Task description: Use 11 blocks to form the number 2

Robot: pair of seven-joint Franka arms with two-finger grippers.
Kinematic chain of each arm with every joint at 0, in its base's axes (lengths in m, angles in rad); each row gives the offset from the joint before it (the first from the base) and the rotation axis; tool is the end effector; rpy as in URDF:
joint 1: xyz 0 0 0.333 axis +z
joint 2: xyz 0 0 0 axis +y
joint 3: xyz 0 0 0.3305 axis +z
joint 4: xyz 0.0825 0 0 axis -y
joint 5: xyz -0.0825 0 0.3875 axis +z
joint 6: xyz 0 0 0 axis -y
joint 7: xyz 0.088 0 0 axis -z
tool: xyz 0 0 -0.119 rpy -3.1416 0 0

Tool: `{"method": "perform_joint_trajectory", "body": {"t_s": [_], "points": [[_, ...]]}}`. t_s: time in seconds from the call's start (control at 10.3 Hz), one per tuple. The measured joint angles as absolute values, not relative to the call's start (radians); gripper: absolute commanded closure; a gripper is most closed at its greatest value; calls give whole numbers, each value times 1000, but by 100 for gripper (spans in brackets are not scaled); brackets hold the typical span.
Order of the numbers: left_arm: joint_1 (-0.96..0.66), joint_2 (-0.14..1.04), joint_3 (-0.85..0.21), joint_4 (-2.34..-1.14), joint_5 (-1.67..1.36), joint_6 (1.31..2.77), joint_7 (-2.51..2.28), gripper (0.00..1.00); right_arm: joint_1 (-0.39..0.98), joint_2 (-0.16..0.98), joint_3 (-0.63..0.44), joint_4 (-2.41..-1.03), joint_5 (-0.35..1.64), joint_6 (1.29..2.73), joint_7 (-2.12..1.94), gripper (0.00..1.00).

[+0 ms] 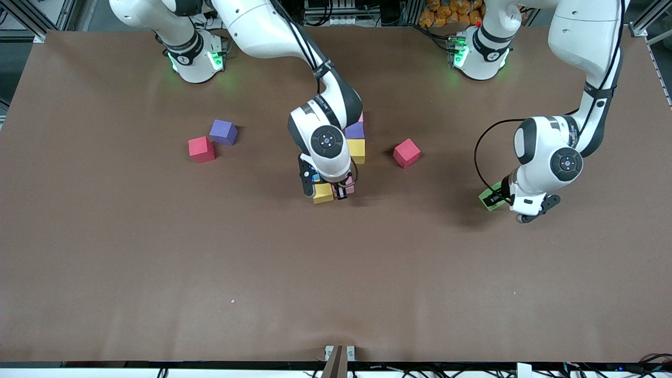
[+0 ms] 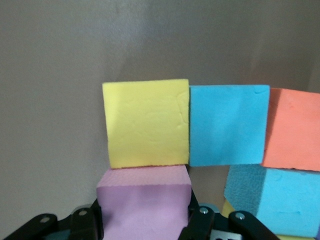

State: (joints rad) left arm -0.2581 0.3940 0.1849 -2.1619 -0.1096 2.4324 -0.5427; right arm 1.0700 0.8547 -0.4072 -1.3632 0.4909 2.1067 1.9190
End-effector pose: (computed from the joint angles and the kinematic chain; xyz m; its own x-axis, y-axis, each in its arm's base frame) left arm 0.5581 -0.0407 0.2039 0.8488 0.5206 -0.0924 0.5164 -0.8538 -0.0666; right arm 0.5265 0.5282 0.2255 0.1705 -0.9816 -0.0863 -0.9814 -0.1770 0.0749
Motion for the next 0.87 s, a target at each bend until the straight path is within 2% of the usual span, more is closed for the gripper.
{"method": "perform_joint_trajectory", "body": {"t_s": [0.1,0.58,0.87], "points": [[-259,395,185,-2158,-110,2432,-543,68,1064,858,-407,-1362,491,2109,1920,56],[-277,414,168,-2125,-112,2430,-576,69,1060,886,-403,-1357,491,2155,1946,56],[-279,417,111,-2111,-113,2427,-695,69,1060,896,-396,-1355,491,2171,1974,56]]}}
